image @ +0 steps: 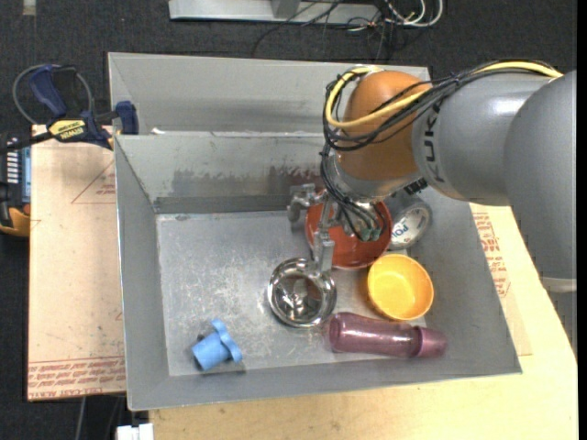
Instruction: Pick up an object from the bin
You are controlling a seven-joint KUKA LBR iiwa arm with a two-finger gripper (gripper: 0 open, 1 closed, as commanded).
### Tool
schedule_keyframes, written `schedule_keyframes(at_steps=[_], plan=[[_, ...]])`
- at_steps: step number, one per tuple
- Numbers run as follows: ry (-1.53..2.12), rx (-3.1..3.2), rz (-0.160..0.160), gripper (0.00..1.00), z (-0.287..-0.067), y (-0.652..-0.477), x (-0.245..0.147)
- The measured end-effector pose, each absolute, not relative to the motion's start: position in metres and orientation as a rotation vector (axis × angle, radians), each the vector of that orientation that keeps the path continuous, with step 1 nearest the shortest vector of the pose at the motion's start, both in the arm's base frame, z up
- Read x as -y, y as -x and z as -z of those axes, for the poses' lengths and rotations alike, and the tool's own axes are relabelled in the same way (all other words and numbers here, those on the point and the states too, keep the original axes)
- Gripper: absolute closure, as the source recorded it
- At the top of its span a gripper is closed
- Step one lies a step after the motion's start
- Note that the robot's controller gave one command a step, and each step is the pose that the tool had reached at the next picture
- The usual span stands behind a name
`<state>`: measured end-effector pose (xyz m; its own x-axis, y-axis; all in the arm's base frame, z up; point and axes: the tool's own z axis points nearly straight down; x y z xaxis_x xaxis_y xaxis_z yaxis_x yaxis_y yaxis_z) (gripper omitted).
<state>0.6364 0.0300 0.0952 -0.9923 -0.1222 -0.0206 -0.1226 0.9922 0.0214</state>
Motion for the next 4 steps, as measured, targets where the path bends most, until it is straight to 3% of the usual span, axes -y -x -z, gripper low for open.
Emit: schedule_keyframes(at_steps=[1, 2, 3, 4], plan=[[0.143, -3.124, -0.049, 0.0, -0.068, -0.604, 0.018], [0.147, -3.108, -0.054, 1.0, -0.073, -0.623, 0.025], [0.146, -3.108, -0.055, 1.0, -0.073, -0.623, 0.026], [0.117, -3.107, -0.058, 1.0, -0.109, -0.606, 0.022]])
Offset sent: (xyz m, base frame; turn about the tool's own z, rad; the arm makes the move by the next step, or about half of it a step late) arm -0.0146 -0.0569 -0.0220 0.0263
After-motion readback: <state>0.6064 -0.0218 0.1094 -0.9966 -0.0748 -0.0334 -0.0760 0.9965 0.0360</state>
